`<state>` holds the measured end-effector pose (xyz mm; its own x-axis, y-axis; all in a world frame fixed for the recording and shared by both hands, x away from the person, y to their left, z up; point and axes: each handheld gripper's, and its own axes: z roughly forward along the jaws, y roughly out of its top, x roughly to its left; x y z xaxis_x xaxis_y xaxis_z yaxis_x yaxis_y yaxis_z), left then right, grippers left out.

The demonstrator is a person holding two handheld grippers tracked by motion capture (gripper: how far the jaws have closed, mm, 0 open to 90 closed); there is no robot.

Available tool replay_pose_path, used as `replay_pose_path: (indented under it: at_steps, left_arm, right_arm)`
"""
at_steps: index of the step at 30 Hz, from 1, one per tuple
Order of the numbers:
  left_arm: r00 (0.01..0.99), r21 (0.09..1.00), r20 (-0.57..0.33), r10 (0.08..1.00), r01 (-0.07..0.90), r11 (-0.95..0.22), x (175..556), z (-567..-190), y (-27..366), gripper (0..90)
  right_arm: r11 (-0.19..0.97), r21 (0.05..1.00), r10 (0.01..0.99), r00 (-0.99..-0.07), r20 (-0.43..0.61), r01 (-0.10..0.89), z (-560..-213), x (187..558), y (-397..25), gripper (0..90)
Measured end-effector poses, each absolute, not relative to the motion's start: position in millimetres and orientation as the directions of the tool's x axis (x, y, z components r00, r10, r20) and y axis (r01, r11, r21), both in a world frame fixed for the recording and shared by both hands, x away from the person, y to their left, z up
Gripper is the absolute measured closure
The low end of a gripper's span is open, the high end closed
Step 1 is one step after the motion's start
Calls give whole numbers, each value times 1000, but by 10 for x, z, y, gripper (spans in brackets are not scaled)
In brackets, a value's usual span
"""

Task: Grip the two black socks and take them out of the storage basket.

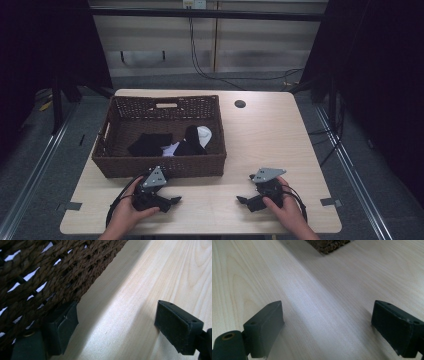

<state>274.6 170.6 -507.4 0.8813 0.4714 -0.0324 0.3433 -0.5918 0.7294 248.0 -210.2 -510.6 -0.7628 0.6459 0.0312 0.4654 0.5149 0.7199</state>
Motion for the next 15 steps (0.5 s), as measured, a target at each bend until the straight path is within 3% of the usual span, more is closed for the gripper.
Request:
replay_pose_path:
  at_steps: [8, 15]
  left_arm:
    - [878, 699, -58, 475, 376, -608, 2727, -4998, 1697, 191]
    - [885, 740, -109, 452, 376, -558, 2663, -4600, 1705, 198]
  right_arm:
    - [515, 720, 646, -763, 31, 465, -5106, 2480, -2102, 99]
    - [515, 720, 646, -763, 31, 465, -5106, 2480, -2102, 99]
